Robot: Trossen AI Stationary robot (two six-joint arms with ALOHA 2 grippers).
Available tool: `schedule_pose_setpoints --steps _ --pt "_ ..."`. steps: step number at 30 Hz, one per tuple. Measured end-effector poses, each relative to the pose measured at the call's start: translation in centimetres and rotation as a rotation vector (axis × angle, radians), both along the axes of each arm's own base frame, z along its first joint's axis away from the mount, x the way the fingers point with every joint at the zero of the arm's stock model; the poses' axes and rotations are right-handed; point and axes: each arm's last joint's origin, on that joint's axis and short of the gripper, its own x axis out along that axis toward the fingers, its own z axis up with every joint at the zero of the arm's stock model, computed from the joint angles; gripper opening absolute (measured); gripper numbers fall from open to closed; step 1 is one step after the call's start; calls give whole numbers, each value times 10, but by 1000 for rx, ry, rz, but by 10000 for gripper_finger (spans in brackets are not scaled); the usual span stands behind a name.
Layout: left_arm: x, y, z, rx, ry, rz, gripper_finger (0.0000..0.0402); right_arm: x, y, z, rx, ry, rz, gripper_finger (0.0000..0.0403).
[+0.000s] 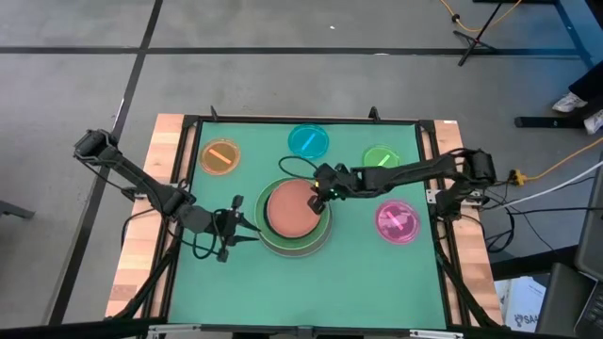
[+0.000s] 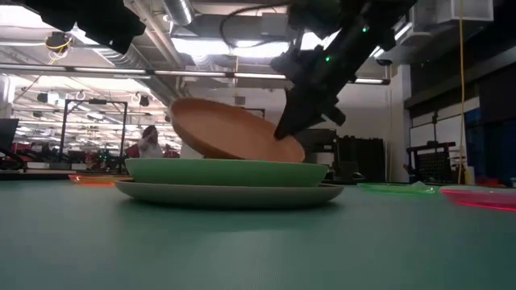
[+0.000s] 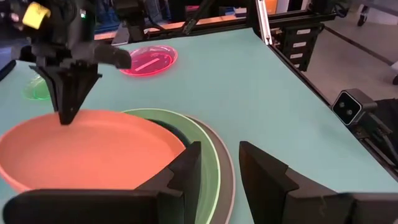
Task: Stack plastic plates
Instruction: Stack the orange plate on the dark blue plate, then stack the pink plate on the orange plate
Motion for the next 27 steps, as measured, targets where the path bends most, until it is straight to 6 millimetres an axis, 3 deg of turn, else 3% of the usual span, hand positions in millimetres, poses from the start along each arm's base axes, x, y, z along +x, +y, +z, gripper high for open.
schedule_pose_setpoints --steps 7,16,21,27 --pt "0 0 0 -2 1 0 102 3 -4 -11 5 33 -8 8" --pt "0 0 0 -6 0 1 102 2 -3 -11 -25 56 53 125" --pt "0 0 0 -3 -1 1 102 -11 4 6 -48 93 113 166" --pt "0 0 1 -6 -8 1 102 -44 32 29 -41 204 168 173"
